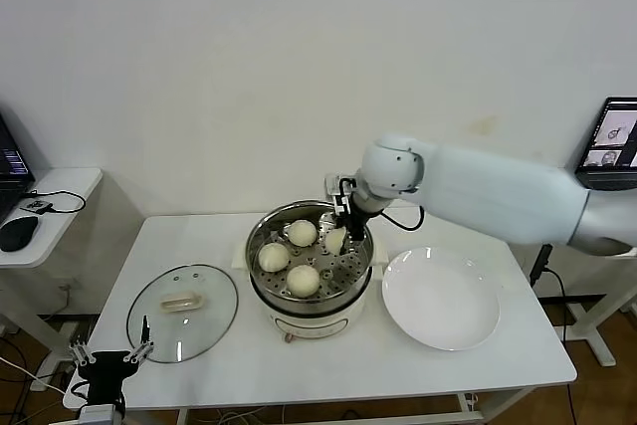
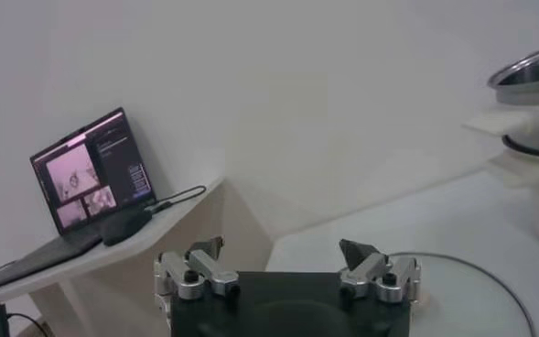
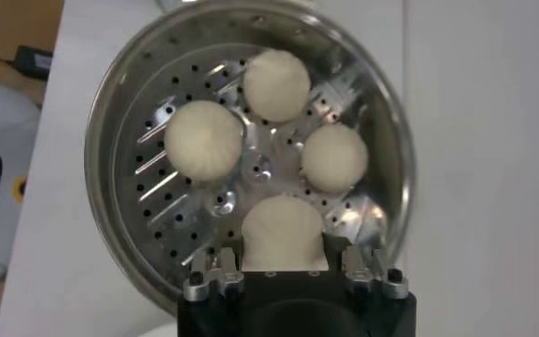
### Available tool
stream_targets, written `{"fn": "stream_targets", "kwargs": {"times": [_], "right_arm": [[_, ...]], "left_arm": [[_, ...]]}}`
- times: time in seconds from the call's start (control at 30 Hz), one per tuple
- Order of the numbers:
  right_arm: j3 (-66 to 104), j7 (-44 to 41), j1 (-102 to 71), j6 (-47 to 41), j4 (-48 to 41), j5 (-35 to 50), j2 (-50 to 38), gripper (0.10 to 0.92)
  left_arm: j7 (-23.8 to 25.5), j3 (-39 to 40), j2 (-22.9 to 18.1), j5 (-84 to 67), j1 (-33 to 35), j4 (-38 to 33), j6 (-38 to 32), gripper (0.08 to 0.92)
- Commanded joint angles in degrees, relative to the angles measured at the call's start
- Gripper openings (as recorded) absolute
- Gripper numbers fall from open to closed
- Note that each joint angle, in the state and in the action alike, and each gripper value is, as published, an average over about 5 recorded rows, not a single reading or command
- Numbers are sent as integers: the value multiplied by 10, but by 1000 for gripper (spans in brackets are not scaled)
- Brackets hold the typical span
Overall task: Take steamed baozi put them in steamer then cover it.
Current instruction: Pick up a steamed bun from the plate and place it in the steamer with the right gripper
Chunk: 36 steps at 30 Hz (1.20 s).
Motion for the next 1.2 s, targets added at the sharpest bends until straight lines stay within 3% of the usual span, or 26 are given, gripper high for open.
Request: {"fn": "stream_targets", "kwargs": {"times": [0.03,0.73,0.83,1.0,1.07,1.2], "right_arm": [[-6,8,-43,-8,-44,-29,38,560],[21,12,-61,-2,-64,-67,46,565],[35,10,-51,-1,-49,-64,29,603],[72,16,-40,6,-7,-42,-26,743],[89,44,-47,7,17,-20,-54,785],[133,210,-91,-2,95,71,-122,820]], "left_arm": [[0,2,0,1,-2,3,0,823],[1,2,-1,0,-7,4,0,823],[1,1,0,0,-8,4,0,823],[3,0,3,-5,-9,4,1,823],[3,0,4,-7,-11,5,2,823],[5,2,3,-10,-13,9,1,823]]}}
